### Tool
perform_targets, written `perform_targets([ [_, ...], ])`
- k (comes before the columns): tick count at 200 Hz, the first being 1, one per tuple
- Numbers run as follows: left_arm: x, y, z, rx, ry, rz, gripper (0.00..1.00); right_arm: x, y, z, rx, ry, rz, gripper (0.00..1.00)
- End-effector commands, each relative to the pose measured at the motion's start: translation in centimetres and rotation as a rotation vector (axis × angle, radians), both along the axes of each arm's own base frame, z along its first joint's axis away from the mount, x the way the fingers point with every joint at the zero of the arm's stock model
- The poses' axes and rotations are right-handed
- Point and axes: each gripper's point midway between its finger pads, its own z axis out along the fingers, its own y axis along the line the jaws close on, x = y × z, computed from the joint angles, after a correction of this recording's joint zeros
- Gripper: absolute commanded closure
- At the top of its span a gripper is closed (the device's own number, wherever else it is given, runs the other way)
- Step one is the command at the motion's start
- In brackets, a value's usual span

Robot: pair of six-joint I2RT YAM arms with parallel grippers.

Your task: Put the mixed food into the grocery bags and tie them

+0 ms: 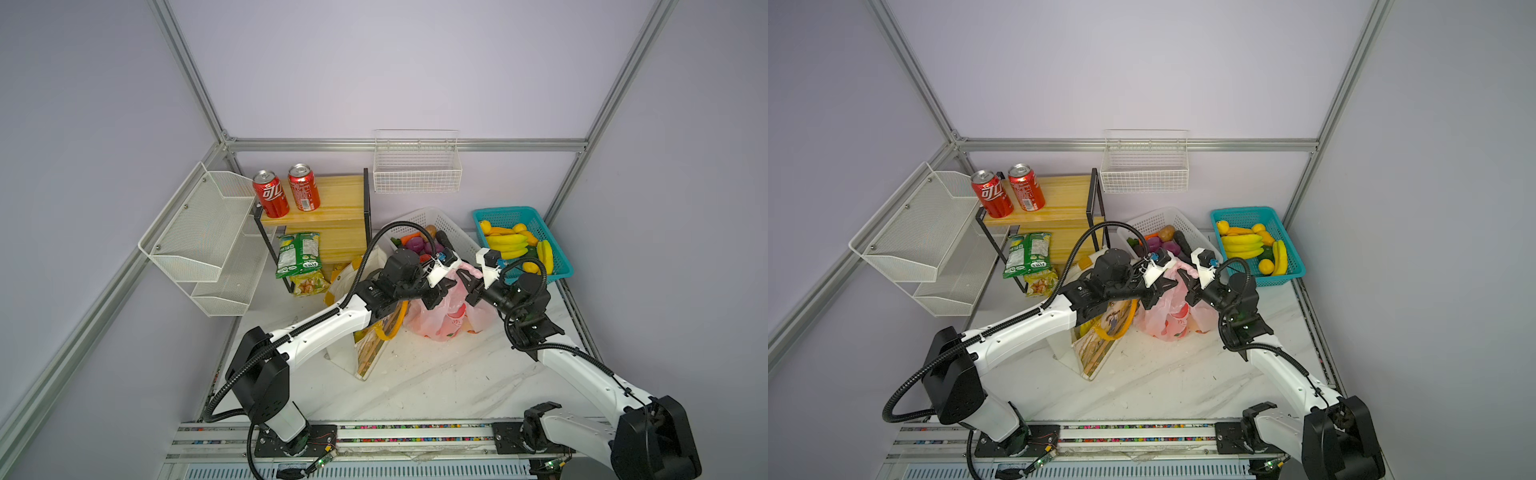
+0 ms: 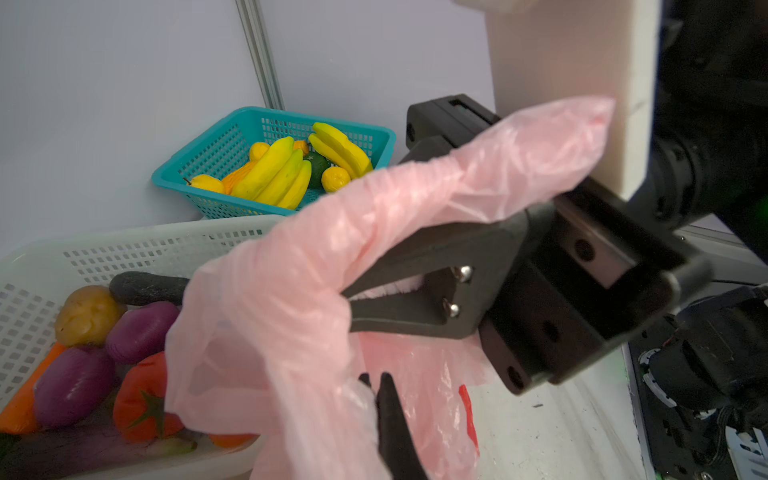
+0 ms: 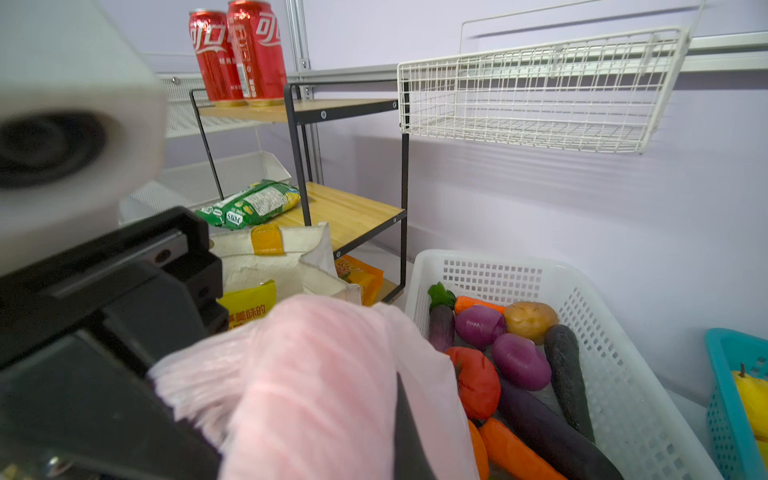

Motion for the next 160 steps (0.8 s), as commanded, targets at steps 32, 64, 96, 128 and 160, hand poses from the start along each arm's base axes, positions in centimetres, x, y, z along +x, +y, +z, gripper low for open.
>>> perform_targets([
  [32, -1.1, -1.0, 0.0, -0.069, 0.054, 0.005, 0.82, -1.5, 0.0, 4.2, 0.291, -0.018, 0.071, 1.00],
  [64, -2.3, -2.0, 0.1, -0.101, 0.089, -0.052, 0.77, -1.8, 0.7, 3.5, 0.265, 0.006, 0.121, 1.00],
  [96, -4.2, -2.7, 0.4, -0.110, 0.084, -0.093, 0.68, -2.5, 1.3, 2.3, 0.233, 0.050, 0.238, 1.00],
  [128, -6.2, -3.0, -0.1, -0.137, 0.113, -0.154, 0.62, -4.2, 1.4, 1.2, 0.161, 0.056, 0.391, 1.00],
  [160, -7.9, -2.9, 0.0, -0.184, 0.134, -0.211, 0.51, -4.6, 1.9, 0.5, 0.054, 0.020, 0.485, 1.00],
])
